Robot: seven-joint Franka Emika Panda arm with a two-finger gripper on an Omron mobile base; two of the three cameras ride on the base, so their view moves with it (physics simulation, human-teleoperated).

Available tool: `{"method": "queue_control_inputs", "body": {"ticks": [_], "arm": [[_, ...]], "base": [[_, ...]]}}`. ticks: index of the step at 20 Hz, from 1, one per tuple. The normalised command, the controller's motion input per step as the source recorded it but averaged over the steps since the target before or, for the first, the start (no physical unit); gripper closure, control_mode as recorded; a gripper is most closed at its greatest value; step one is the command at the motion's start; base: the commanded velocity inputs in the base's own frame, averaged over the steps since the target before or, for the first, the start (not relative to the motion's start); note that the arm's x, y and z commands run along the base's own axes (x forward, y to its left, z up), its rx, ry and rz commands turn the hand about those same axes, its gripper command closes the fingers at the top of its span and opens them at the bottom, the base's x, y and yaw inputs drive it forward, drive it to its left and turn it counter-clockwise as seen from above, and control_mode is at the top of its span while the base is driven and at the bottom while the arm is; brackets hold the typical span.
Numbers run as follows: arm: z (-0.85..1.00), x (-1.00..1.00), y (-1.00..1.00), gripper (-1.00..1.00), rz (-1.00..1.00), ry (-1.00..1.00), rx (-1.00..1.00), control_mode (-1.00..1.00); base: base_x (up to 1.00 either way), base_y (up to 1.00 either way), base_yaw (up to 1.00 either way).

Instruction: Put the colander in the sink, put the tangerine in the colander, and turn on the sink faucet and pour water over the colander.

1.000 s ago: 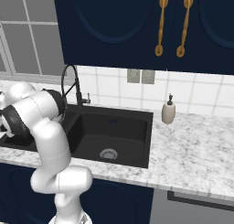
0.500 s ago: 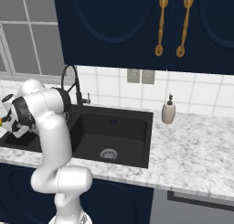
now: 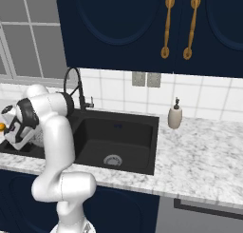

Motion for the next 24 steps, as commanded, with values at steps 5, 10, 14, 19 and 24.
{"method": "queue_control_inputs", "body": {"ticks": [5, 10, 14, 19, 24], "arm": [[-0.28, 0.00, -0.37, 1.00, 0.00, 0.07, 0.00, -1.00], [-0.24, 0.02, -0.51, 1.00, 0.00, 0.05, 0.00, -1.00], [-0.33, 0.19, -0.25, 1.00, 0.00, 0.03, 0.00, -1.00], [-0.35, 0.48, -0.07, 1.00, 0.00, -0.02, 0.00, -1.00], [-0.27, 0.53, 0.00, 1.00, 0.00, 0.00, 0.00, -1.00]], "base": [[0.00, 0.00, 0.00], [0.00, 0.00, 0.00], [0.00, 0.00, 0.00], [0.00, 0.00, 0.00], [0.00, 0.00, 0.00]]}}
